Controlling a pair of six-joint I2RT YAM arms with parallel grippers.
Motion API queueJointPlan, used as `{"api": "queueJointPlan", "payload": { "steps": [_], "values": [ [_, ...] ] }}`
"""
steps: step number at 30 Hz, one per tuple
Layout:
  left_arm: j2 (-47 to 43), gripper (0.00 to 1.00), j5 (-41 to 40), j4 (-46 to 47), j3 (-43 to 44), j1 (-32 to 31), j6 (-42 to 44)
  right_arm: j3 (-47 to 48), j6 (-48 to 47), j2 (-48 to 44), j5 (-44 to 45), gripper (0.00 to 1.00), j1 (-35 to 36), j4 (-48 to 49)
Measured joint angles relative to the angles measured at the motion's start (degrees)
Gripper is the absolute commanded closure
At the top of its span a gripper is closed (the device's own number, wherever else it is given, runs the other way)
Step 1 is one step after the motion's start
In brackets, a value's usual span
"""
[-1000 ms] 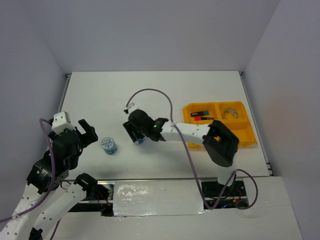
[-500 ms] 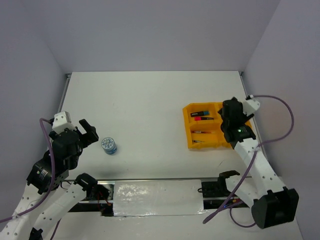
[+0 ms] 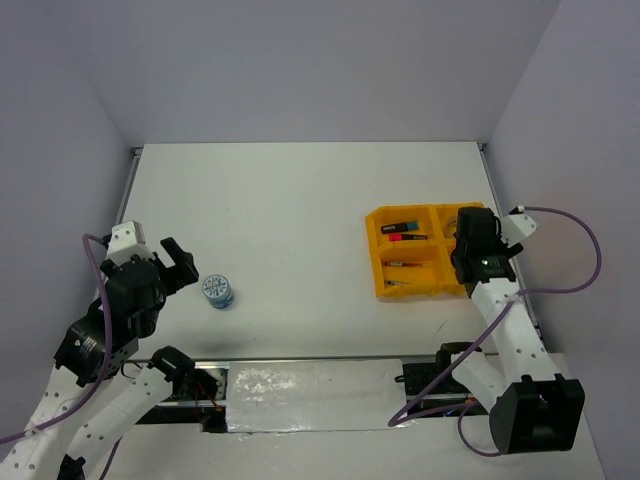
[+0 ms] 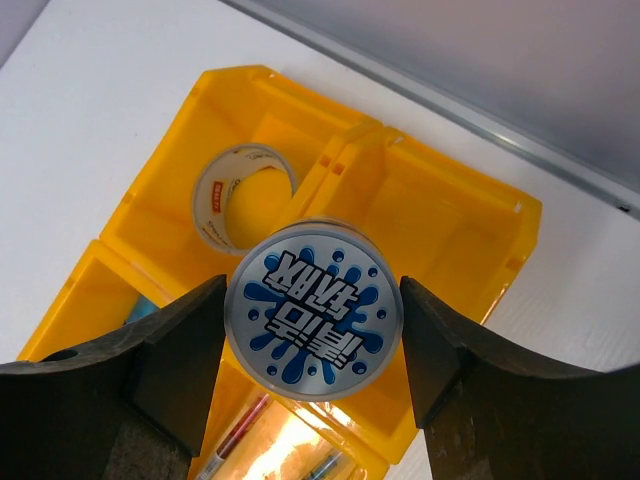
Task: Sort the stationery into containers
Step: Place the stationery in the storage box.
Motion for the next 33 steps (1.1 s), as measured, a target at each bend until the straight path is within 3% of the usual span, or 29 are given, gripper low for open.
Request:
{"api": "queueJointPlan", "payload": {
  "steps": [16,33],
  "values": [
    [0.02,0.01,0.46,0.35,0.00,0.00,0.02,-4.04,0.70,3.65,-6.12,0.97,0.00,7.72],
    [0.39,0.01,0.50,0.55,0.00,0.00,0.02,-5.29,5.97,-3.69,-2.51,1.00,5.31,2.29]
  ]
}}
